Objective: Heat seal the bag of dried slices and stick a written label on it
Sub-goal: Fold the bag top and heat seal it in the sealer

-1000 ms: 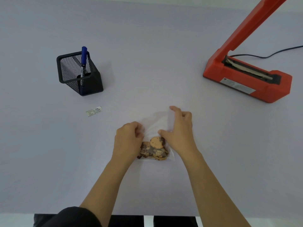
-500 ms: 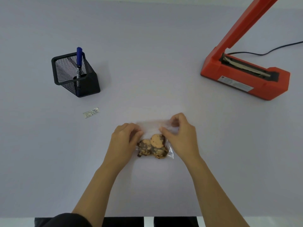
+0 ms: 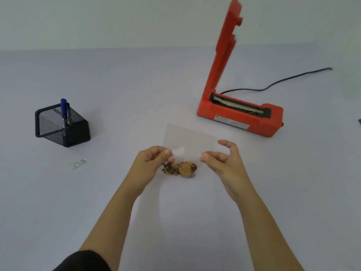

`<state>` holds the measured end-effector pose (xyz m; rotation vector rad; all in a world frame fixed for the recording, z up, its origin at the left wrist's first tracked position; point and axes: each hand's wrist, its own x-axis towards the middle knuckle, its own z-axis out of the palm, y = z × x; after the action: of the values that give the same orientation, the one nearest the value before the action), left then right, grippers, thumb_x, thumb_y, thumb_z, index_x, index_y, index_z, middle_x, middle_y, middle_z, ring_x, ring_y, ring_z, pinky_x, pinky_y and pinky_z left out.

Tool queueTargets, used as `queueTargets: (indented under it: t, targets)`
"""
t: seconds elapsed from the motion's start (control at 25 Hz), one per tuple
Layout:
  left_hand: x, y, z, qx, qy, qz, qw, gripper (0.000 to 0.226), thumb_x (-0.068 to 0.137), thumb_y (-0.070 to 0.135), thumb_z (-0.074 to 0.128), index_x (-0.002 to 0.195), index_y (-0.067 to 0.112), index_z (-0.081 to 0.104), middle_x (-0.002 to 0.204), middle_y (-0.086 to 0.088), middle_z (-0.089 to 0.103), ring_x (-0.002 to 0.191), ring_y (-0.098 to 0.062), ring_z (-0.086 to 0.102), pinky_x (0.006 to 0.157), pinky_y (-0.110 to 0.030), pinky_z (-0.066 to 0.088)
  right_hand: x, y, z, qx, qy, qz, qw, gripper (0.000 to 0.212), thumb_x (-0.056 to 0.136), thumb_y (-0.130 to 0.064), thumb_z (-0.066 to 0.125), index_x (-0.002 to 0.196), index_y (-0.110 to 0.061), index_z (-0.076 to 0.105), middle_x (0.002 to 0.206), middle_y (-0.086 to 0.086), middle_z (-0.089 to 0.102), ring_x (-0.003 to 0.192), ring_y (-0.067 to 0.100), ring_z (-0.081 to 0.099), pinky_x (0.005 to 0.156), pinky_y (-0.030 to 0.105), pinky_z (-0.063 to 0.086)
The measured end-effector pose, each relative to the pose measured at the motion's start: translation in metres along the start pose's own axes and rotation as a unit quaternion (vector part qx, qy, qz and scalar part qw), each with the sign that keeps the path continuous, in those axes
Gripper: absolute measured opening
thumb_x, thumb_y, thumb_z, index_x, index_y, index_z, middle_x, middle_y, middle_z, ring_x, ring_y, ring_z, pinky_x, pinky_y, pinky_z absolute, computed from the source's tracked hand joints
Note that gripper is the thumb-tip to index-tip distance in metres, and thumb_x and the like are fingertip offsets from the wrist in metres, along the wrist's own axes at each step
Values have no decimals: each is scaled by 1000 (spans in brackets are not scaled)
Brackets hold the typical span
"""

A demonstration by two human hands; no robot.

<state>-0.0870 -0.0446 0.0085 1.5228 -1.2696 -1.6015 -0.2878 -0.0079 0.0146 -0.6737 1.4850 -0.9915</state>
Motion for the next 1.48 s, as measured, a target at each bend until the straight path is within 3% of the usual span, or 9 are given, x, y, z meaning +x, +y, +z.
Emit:
queueTargets:
  t: [0.16,0.4,0.56,0.68,0.76,0.88,1.04,1.24,1.48]
  targets:
    - [12,18,58,-24,3,12,1000,25,94,20,51,78,6,65,68,5,64,64,-2,57,65,-12,46,4,-16,-50,35,28,-9,999,46,82,-15,69,114,-30,40,84,1,76,93,17,69,102,45,43]
    - [39,36,121,-34,21,10,999,28,94,28,50,77,10,63,71,-1,64,68,-12,57,73,-31,47,20,-27,-90,71,148,-42,986,49,80,-16,70,117,-26,39,84,-1,73,89,14,68,96,40,47]
    - [53,47,139,-36,43,3,998,34,94,29,52,65,13,61,54,11,62,54,-3,57,64,-27,47,31,-32,-92,89,216,-68,970,50,81,-14,69,118,-25,36,83,-3,73,88,10,66,81,23,44]
    - [63,53,142,-52,88,-15,995,35,92,30,54,64,11,61,55,7,61,53,-6,56,61,-26,46,43,-38,-88,54,253,-76,963,48,81,-17,69,115,-26,36,86,-2,71,79,0,63,67,11,40]
    - [68,56,145,-58,106,-27,992,36,90,34,57,64,9,59,58,1,58,54,-11,53,59,-25,46,53,-41,-86,29,281,-74,956,49,81,-19,70,118,-22,38,79,-4,69,73,-4,59,63,8,39]
    - [78,60,150,-41,119,-31,992,42,89,31,58,52,15,51,47,8,51,48,-7,47,53,-19,40,64,-43,-88,0,315,-73,946,50,81,-19,70,120,-16,39,70,-8,65,66,-10,53,57,-1,38]
    - [87,56,155,-30,130,-43,990,41,88,28,58,48,19,55,53,2,57,57,-15,50,61,-28,41,73,-42,-91,-23,338,-63,939,51,80,-15,69,120,-12,38,64,-9,62,65,-8,53,58,7,35]
    - [90,52,150,-40,136,-51,989,36,87,32,61,55,15,64,60,0,64,62,-17,56,66,-31,45,76,-38,-89,-35,337,-64,939,50,80,-13,67,119,-15,36,71,2,69,68,-2,58,55,4,37]
    - [90,50,150,-52,126,-87,987,31,86,34,63,66,11,70,67,-1,70,75,-23,63,79,-40,52,72,-38,-93,-139,331,-76,930,48,84,-22,65,121,-12,37,65,-6,61,61,0,55,56,8,39]
